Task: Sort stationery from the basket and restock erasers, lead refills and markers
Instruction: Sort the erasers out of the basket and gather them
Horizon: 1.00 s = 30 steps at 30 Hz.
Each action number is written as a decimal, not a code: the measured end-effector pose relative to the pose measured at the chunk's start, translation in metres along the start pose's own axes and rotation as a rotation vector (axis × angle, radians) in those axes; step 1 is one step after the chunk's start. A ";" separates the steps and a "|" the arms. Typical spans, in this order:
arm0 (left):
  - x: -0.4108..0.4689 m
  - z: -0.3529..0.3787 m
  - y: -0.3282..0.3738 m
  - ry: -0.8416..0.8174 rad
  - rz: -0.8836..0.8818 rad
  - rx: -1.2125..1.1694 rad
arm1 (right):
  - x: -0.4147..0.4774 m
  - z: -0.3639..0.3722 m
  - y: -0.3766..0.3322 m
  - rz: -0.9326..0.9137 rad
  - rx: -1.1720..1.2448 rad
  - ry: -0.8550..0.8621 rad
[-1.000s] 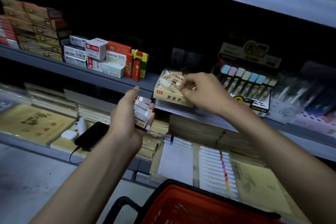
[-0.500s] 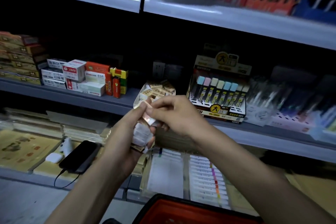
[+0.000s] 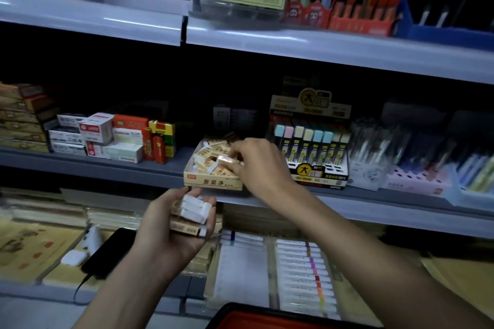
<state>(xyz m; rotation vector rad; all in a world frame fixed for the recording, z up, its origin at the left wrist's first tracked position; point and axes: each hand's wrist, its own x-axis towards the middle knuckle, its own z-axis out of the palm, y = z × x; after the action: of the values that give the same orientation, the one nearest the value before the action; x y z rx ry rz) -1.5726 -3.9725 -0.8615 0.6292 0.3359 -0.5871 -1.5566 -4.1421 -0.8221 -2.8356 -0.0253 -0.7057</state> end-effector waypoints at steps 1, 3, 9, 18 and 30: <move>0.000 0.001 0.001 0.001 -0.002 -0.025 | 0.000 0.000 0.001 -0.009 -0.043 -0.032; -0.002 0.001 0.003 0.002 -0.009 -0.059 | 0.001 0.002 0.002 -0.027 -0.112 -0.058; -0.003 -0.002 0.004 -0.071 -0.003 -0.047 | 0.008 -0.001 0.003 -0.063 -0.114 -0.208; -0.007 -0.003 0.003 -0.224 0.096 0.148 | -0.016 -0.007 -0.024 0.123 0.526 -0.280; -0.009 -0.012 0.006 -0.095 0.182 0.244 | -0.014 -0.017 -0.035 0.380 0.905 -0.172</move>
<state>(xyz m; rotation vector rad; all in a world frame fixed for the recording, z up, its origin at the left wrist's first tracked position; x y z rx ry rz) -1.5775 -3.9568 -0.8639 0.8533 0.1160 -0.4842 -1.5787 -4.1112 -0.8068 -1.9369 0.1292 -0.2542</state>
